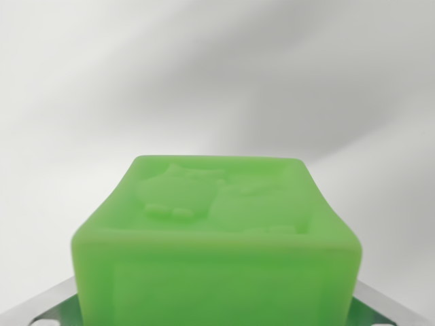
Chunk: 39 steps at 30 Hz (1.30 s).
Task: Stack cube
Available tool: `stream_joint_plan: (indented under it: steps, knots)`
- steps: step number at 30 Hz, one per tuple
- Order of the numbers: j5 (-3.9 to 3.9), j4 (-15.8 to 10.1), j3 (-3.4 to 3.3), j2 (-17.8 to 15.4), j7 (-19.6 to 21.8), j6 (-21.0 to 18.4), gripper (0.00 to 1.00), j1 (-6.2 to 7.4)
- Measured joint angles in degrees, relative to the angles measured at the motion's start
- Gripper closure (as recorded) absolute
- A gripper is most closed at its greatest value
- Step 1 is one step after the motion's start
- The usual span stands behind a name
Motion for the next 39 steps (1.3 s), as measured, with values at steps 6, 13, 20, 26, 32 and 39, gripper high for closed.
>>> stream_joint_plan:
  steps: [6,13,20,26,32,39]
  knots:
    - [0.07,0.4,0.0,-0.6,-2.0,-0.9,1.0,-0.92]
    - [0.14,1.3,0.0,-1.0,-4.8,-2.2,1.0,-2.16]
    - [0.18,1.9,0.0,-1.5,-7.1,-3.3,1.0,-3.17]
    - [0.23,2.8,0.0,-1.8,-9.4,-4.6,1.0,-4.22]
    - [0.29,3.5,0.0,-2.1,-11.5,-5.6,1.0,-5.17]
    - [0.35,4.6,0.0,-2.3,-14.0,-6.9,1.0,-6.26]
